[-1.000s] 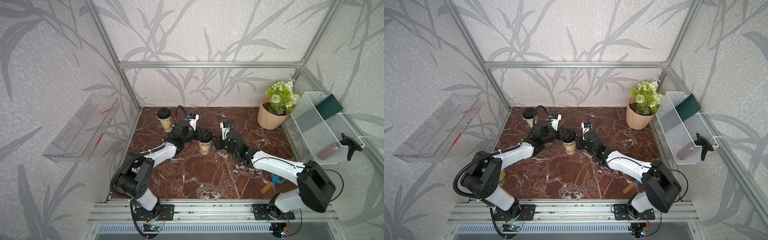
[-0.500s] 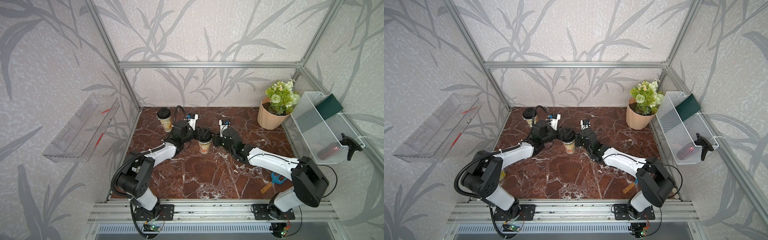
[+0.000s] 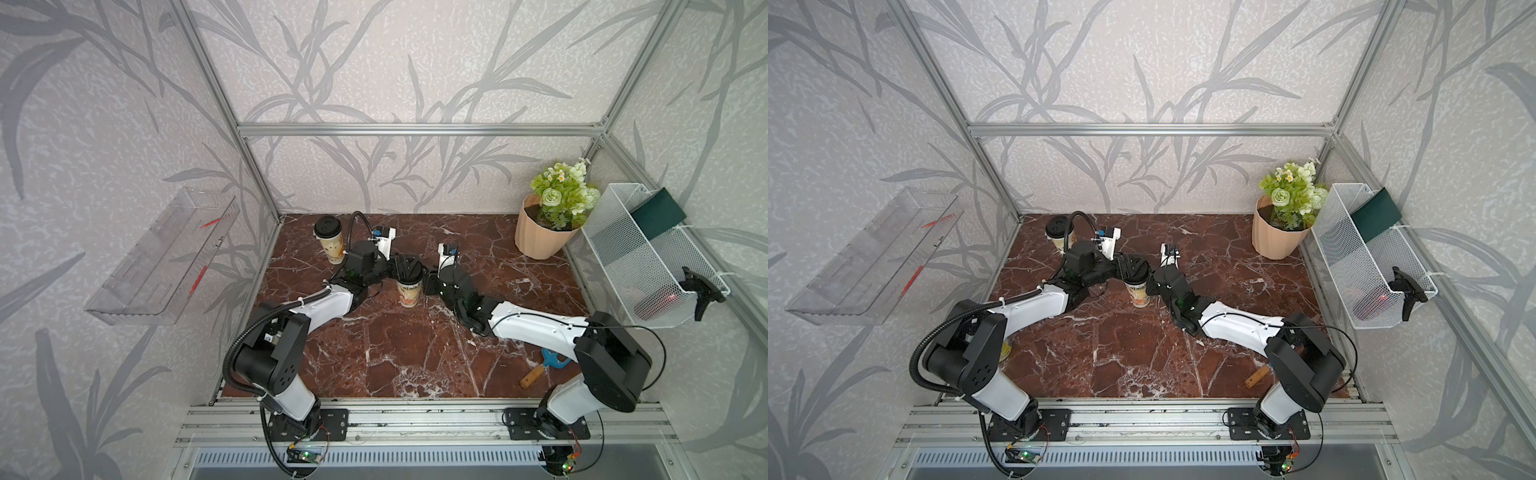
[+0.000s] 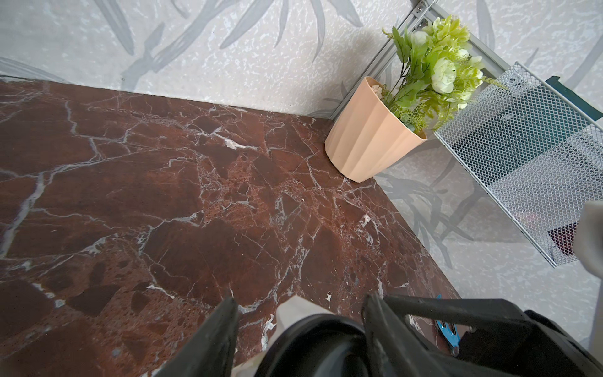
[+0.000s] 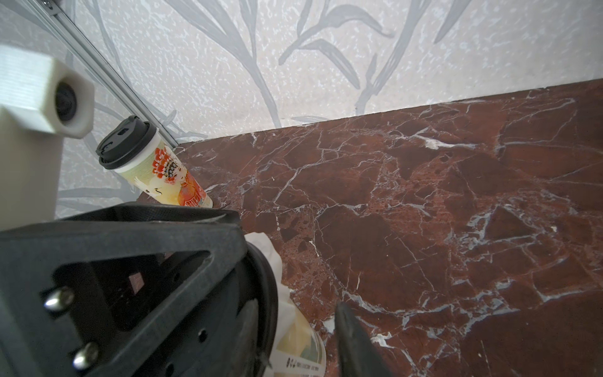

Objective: Put the leak-proof paper on the milk tea cups
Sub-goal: Secure the cup lid on the cup.

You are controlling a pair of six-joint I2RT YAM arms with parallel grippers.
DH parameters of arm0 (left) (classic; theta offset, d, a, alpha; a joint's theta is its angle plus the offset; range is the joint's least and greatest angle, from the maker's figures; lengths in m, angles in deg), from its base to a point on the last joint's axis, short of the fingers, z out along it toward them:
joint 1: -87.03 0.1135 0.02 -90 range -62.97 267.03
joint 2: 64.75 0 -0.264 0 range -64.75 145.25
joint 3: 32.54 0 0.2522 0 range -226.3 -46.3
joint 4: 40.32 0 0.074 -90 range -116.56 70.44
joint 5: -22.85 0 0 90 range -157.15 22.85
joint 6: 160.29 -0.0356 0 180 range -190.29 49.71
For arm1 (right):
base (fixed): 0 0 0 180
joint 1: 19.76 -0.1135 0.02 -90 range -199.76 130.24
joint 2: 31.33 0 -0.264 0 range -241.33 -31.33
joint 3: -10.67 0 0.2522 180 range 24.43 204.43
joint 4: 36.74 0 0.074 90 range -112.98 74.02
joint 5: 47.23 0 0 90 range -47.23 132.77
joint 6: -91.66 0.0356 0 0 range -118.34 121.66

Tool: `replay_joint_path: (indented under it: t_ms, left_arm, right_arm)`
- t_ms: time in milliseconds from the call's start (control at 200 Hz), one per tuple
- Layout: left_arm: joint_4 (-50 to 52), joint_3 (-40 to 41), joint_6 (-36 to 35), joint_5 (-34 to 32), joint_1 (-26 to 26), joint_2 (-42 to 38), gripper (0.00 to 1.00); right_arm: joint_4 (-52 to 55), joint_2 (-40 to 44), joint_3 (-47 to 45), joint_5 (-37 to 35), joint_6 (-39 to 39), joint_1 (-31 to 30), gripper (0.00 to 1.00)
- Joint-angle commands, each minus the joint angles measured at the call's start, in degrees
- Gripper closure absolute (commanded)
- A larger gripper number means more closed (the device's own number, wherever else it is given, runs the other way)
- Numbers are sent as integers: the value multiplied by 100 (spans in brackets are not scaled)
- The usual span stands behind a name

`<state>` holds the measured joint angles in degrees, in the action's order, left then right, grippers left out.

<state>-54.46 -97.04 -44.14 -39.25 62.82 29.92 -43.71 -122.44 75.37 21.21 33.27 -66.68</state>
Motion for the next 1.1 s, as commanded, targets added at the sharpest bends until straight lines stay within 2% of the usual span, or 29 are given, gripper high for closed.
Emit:
replay_joint_path:
  t_ms: [0,245,430,665,805,1095]
  left_arm:
    - [1832,554,-401,-412,-128,834,38]
    - [1797,597,-411,-399,-124,875,38]
    - [1862,578,-425,-413,-121,839,38]
    - [2001,520,-477,-427,-119,841,38]
    - [2030,472,-488,-404,-128,880,38]
    - [2170,387,-580,-338,-121,971,38]
  right_arm:
    - [1223,-840,-549,874,57,-413,60]
    - [1091,-705,-683,728,50,-533,60]
    - [1579,256,-94,586,-523,-375,59]
    - [1761,983,426,726,-997,-248,59]
    - [1675,885,532,1251,-1000,-248,58]
    - [1612,435,774,1176,-916,-129,58]
